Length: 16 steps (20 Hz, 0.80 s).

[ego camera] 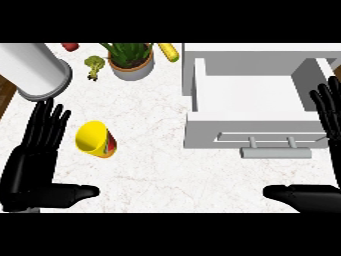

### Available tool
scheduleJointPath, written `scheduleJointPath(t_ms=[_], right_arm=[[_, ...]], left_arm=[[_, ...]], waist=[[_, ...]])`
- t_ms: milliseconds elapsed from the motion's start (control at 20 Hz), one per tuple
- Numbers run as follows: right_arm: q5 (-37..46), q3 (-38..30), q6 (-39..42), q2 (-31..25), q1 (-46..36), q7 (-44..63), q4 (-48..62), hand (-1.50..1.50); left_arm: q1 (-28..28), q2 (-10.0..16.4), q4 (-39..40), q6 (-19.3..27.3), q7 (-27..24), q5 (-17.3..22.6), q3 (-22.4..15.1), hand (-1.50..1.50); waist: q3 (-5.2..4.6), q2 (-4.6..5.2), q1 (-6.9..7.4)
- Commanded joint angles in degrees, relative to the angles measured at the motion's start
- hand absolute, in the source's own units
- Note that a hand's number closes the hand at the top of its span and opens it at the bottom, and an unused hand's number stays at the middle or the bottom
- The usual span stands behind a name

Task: Pick up the cup, place it into the drawer and close the drawer

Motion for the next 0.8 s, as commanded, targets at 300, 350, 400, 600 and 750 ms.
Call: scheduleJointPath(t_ms=[300,350,400,600,750], right_arm=[[1.1,-0.6,1.0,0.4,0.1,-3.5,2.9,-1.50],[1.4,-0.1,-0.4,0.7,-2.2,1.2,0.6,-1.50],[1.0,-0.7,-0.1,0.4,-5.0,0.3,4.2,-1.50],[1.2,-1.4,0.7,0.4,-4.6,-2.1,6.9,-1.50],[2.5,1.1,0.8,2.3,0.0,-4.2,4.1,-1.50]], left_arm=[[-3.0,4.1,16.8,-0.5,-7.5,-2.3,7.6,-1.50],[-2.4,0.4,20.8,1.9,-13.1,-6.6,4.5,-1.50],[-0.8,3.0,21.1,-1.3,-12.3,-3.9,6.5,-1.50],[-4.0,1.8,28.7,1.4,-16.0,-6.5,6.8,-1.50],[-6.9,3.4,36.5,1.3,-19.2,-7.0,8.5,-1.50]], waist=[[0.00,0.04,-0.11],[-0.02,0.04,-0.16],[-0.01,0.05,0.08],[-0.01,0.05,0.02],[-0.01,0.02,-0.14]])
